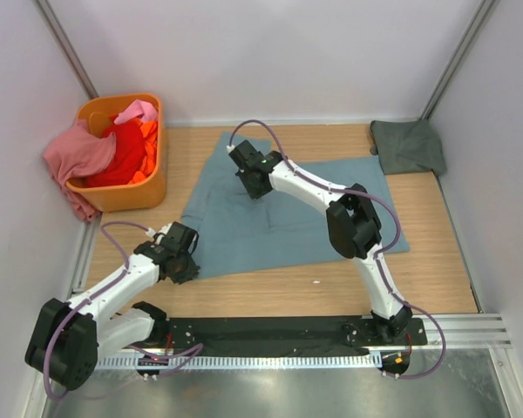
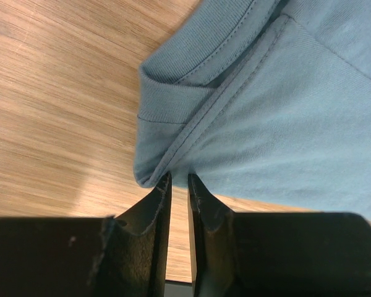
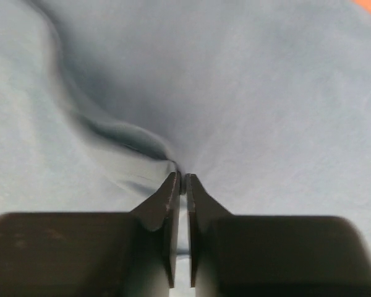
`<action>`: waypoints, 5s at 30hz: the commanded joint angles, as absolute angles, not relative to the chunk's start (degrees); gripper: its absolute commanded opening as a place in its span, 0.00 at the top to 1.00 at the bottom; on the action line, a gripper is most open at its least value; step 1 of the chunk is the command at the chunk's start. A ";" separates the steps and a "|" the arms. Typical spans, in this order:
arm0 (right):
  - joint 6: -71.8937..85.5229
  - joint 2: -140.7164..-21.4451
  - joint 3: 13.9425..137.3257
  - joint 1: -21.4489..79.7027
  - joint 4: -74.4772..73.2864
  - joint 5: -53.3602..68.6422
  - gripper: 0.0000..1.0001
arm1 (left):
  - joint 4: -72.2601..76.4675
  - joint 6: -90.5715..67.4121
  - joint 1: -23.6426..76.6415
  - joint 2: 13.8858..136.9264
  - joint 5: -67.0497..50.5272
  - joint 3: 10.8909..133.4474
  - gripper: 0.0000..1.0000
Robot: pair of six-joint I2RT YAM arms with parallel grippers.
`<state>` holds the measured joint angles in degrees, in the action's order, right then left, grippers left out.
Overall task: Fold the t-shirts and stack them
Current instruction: Fold the tshirt
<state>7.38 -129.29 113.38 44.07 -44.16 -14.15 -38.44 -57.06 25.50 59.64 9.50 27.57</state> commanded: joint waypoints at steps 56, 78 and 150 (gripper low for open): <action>48.69 -62.93 25.23 26.01 -14.85 4.75 0.25 | -28.12 -42.27 26.54 99.23 12.57 54.41 0.58; 39.98 -64.07 24.47 30.76 4.60 2.81 0.25 | -31.90 -31.65 13.54 125.48 0.38 117.88 0.41; 21.45 -115.56 106.68 0.79 -39.98 -7.46 0.16 | -36.21 -37.08 25.66 92.20 1.65 61.18 1.00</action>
<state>22.57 -112.27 97.93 0.16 -37.50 -4.67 -37.50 -34.50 25.50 94.02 -1.48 61.98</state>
